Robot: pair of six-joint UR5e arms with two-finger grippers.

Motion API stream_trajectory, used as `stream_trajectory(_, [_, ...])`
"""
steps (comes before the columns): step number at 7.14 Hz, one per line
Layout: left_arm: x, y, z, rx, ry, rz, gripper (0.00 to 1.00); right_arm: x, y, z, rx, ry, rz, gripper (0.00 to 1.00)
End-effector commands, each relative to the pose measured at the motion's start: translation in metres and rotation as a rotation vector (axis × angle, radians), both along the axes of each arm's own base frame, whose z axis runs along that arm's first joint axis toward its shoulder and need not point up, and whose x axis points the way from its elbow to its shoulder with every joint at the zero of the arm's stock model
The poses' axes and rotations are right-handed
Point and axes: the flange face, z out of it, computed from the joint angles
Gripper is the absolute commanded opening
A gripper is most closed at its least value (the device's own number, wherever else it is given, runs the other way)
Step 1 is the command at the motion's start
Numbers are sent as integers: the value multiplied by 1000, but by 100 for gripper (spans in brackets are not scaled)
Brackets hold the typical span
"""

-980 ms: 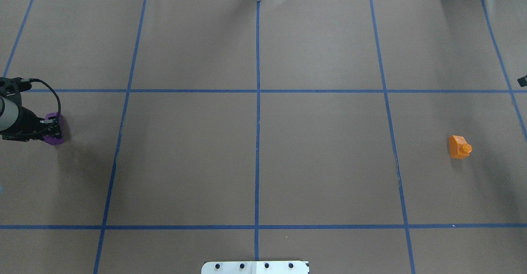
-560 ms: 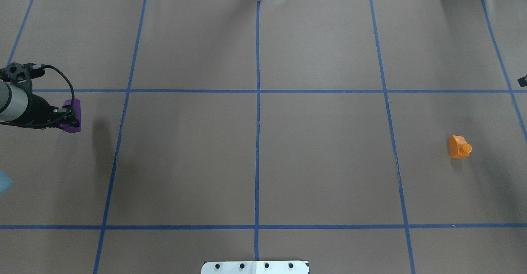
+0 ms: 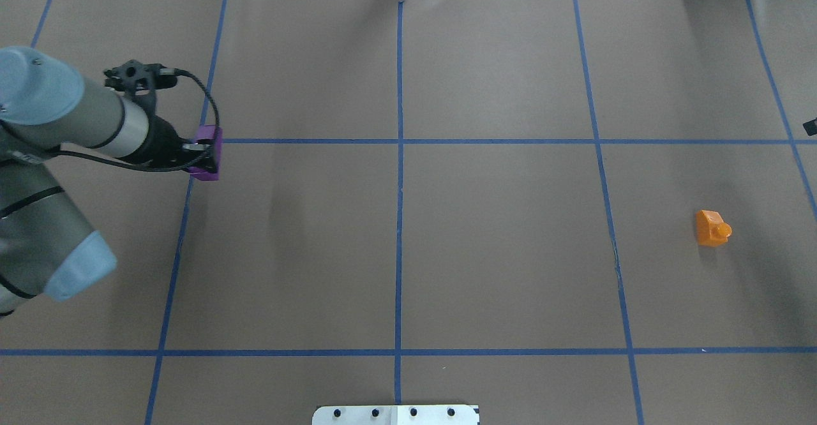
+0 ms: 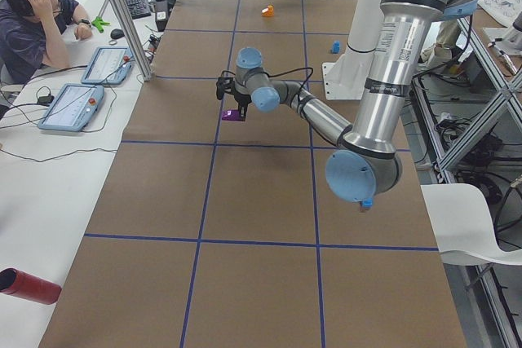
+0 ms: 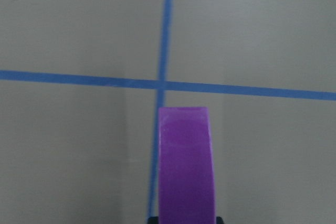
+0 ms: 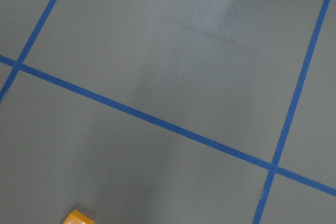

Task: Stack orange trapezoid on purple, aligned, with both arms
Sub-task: 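Carry the purple block with the left gripper to the table center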

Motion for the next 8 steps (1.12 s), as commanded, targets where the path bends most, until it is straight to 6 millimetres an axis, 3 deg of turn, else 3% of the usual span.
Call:
stream_trajectory(1, [110,25,-124,65,-44,56,0,-1,1,2,-5,-1,-1,100])
stream_trajectory(2, [148,33,-130,81,-70,65,0,0,1,2,-4,0,-1,100])
stream_trajectory(5, [232,18,-159,15,-118,71,0,-1,0,3,-4,2,-2,100])
stream_trajectory(8, [265,30,-146,7,-129,105,0,-1,0,3,-4,2,-2,100])
